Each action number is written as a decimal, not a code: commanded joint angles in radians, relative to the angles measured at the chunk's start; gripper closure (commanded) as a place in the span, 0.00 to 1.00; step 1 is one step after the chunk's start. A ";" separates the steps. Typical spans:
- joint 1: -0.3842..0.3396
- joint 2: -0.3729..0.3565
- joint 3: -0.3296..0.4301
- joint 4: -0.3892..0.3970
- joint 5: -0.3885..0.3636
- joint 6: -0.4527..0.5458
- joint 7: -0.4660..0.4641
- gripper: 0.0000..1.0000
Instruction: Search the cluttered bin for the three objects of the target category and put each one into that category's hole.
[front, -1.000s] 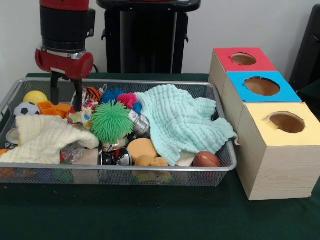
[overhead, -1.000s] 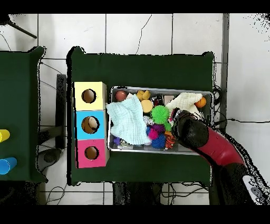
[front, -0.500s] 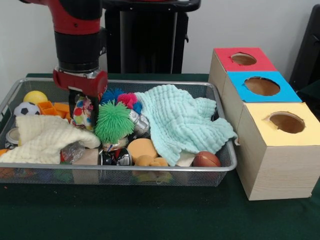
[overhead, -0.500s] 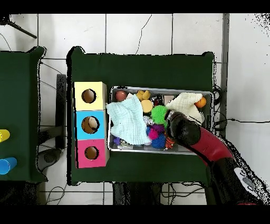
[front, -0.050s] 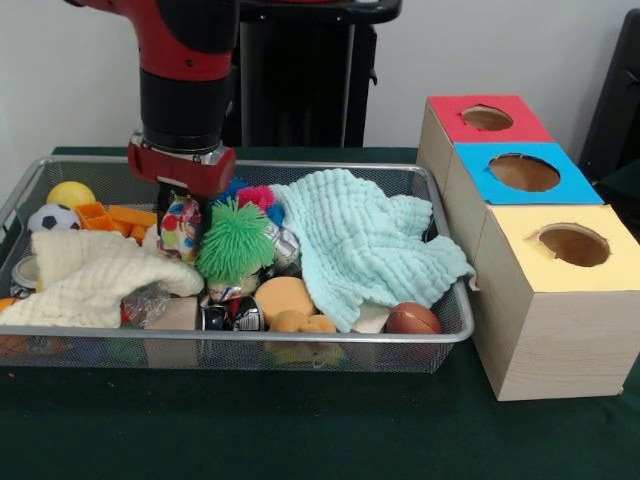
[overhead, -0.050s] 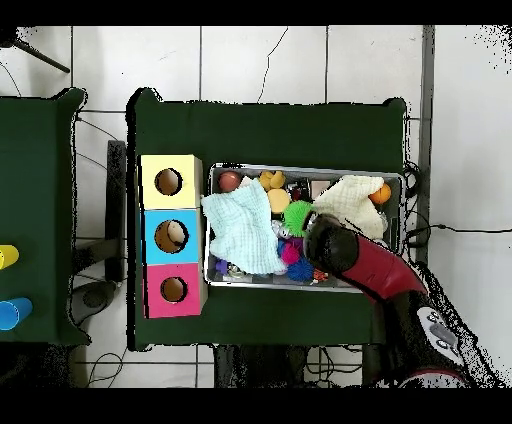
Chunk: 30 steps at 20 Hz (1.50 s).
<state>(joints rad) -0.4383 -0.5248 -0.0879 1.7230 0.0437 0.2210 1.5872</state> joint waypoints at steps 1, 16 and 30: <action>0.031 0.068 -0.080 -0.087 0.018 0.152 0.167 1.00; 0.207 -0.132 -0.214 0.007 0.095 0.262 0.268 1.00; 0.256 -0.174 -0.127 0.015 0.203 0.311 0.279 1.00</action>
<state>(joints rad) -0.2018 -0.7047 -0.2891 1.7090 0.1687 0.4595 1.5872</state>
